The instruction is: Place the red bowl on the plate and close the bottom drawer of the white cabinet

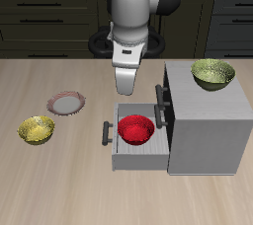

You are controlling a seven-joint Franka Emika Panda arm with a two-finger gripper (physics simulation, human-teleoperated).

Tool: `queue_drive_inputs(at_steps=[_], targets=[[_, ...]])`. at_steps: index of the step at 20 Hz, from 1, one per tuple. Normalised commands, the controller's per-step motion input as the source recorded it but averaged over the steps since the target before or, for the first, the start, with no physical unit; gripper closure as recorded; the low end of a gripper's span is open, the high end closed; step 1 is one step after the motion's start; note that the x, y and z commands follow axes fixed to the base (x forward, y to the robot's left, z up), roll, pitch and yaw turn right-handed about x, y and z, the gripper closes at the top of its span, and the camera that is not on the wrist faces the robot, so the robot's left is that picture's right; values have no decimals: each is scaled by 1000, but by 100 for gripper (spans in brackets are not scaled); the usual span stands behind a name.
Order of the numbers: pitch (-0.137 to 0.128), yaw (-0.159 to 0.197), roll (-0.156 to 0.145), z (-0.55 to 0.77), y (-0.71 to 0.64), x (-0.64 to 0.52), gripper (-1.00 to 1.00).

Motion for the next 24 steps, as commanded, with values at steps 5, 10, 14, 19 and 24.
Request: queue_drive_inputs(at_steps=[5,10,14,19,24], targets=[[-9,169,-2,-240,-76,-89,-100],[-19,12,-4,29,-46,-17,-100],[-59,-1,-9,146,-61,22,-100],[-25,9,2,37,-11,50,-100],[-8,-10,10,21,12,49,-100]])
